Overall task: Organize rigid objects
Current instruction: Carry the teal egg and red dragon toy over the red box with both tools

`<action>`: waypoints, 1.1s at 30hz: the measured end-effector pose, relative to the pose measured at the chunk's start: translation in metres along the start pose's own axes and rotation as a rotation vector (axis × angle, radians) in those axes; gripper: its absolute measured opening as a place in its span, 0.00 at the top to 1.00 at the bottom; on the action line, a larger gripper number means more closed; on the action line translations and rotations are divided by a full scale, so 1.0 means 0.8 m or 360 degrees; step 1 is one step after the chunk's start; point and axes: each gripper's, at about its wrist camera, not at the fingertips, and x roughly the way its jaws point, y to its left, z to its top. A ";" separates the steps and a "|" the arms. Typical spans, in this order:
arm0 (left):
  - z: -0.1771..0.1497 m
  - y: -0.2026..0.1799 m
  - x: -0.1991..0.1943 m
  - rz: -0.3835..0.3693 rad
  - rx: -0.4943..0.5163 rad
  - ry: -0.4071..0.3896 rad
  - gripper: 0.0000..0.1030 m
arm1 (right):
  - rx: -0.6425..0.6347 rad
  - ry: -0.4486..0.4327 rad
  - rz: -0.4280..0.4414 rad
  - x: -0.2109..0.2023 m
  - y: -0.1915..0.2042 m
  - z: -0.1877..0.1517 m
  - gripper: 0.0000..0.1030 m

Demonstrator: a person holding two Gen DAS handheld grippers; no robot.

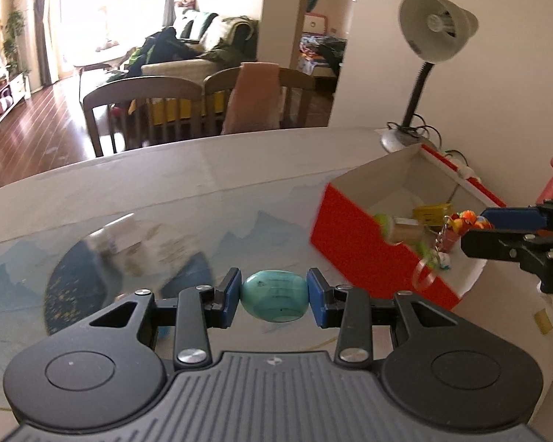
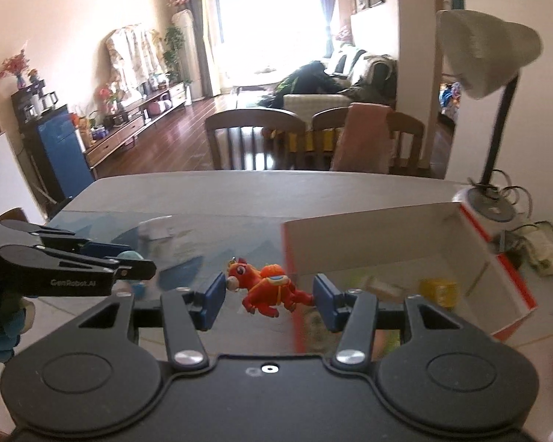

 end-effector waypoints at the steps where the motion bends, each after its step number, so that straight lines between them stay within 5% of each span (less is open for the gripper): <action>1: 0.004 -0.008 0.004 -0.0005 0.0010 0.0005 0.63 | 0.0005 -0.0006 -0.0011 -0.001 -0.009 0.000 0.50; 19: 0.070 -0.164 0.114 -0.0150 0.0221 0.0121 0.63 | 0.0087 0.0047 -0.0235 0.013 -0.150 -0.033 0.50; 33: 0.069 -0.222 0.226 -0.0105 0.0276 0.0388 0.63 | -0.0047 0.0274 -0.0187 0.074 -0.176 -0.048 0.50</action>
